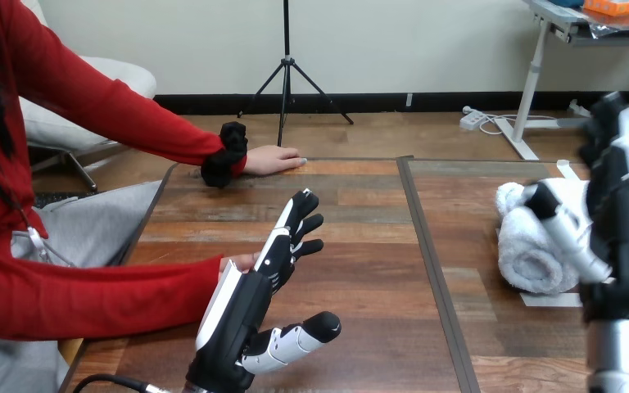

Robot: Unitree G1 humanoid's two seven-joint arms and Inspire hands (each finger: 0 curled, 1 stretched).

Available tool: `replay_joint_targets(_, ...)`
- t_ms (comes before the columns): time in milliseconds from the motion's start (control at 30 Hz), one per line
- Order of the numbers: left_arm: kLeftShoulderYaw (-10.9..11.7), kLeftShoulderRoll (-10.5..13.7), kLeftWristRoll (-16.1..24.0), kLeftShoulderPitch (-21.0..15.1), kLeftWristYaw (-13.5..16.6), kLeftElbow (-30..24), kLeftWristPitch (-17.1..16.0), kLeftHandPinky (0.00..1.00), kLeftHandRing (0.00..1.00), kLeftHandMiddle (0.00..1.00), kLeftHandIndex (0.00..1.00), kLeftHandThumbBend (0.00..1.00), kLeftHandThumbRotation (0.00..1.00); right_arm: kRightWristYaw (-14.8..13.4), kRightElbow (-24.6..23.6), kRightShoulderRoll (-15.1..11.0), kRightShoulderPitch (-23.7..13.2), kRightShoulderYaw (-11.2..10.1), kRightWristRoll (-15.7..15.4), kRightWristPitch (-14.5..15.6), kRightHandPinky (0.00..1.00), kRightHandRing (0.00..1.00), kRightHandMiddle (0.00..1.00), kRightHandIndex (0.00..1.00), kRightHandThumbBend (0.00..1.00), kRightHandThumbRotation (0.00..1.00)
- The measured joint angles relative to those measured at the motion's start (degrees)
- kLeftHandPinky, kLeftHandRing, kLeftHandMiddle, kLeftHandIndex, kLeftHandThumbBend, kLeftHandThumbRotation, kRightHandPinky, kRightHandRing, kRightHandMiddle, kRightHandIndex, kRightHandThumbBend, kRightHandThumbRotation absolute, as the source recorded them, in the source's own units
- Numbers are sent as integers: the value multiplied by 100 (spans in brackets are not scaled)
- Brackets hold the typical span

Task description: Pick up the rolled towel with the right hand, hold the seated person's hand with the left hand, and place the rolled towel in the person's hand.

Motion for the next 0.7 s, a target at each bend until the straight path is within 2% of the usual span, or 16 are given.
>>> replay_joint_targets(433, -2, -14, 12, 0, 6, 1, 0, 86, 95, 98, 100, 100, 80, -335, -100, -172, -439, -295, -25, 499, 100, 100, 100, 100, 100, 57)
replay_joint_targets(700, -2, -38, 7, 0, 6, 1, 0, 86, 94, 98, 100, 100, 79, -689, -98, -296, -725, -431, -270, 879, 100, 100, 100, 100, 100, 57)
